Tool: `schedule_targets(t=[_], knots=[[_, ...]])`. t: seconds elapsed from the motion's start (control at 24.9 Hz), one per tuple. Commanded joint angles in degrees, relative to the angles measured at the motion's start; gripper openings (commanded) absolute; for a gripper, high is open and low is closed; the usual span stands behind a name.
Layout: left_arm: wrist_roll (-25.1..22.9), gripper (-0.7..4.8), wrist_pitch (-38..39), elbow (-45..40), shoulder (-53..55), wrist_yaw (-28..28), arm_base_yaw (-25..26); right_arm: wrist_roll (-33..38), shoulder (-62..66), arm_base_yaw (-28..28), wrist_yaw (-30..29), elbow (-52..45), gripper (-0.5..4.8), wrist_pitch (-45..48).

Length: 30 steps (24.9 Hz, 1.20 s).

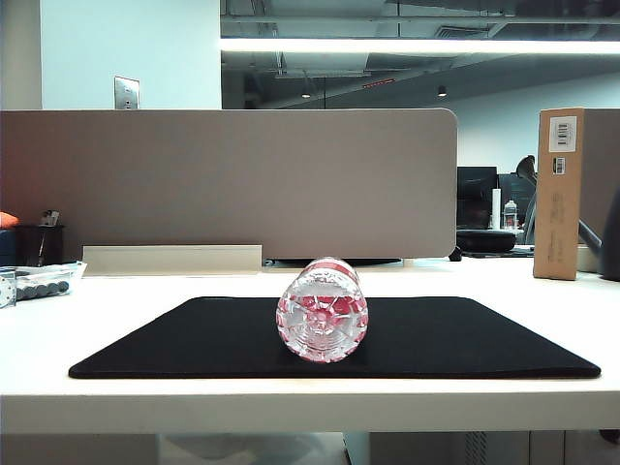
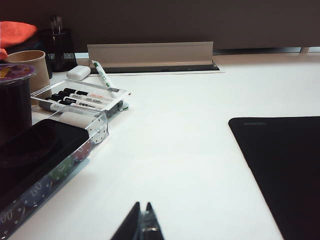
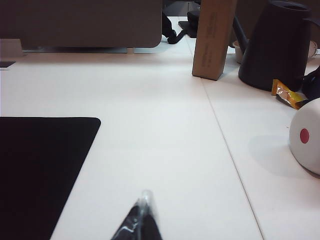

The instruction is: Stand the plastic bottle up on the black mouse pad.

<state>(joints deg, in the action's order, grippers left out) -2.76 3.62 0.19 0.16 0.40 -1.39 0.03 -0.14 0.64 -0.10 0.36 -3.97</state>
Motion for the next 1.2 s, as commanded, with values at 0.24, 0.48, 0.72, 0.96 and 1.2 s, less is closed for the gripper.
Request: schedule_targets(t=[0.24, 0.48, 0.72, 0.96, 1.2], knots=[[0.2, -0.04, -1.0, 0.3, 0.0, -0.3, -0.4, -0.1, 0.0, -0.1, -0.1, -0.3, -0.01, 0.7], [0.2, -0.04, -1.1, 0.3, 2.4, -0.2, -7.7, 0.9, 0.0, 0.0, -0.1, -0.3, -0.01, 0.8], [0.2, -0.04, -0.3, 0.3, 7.9, -0.2, -20.7, 11.4, 0.0, 0.0, -0.1, -0.3, -0.01, 0.8], [0.2, -0.04, -0.1, 0.3, 10.0, -0.2, -28.0, 30.2, 0.0, 0.0, -2.7, -0.3, -0.01, 1.7], [0.2, -0.04, 0.1, 0.3, 10.0, -0.2, -33.9, 42.6, 0.0, 0.0, -11.3, -0.3, -0.01, 6.2]])
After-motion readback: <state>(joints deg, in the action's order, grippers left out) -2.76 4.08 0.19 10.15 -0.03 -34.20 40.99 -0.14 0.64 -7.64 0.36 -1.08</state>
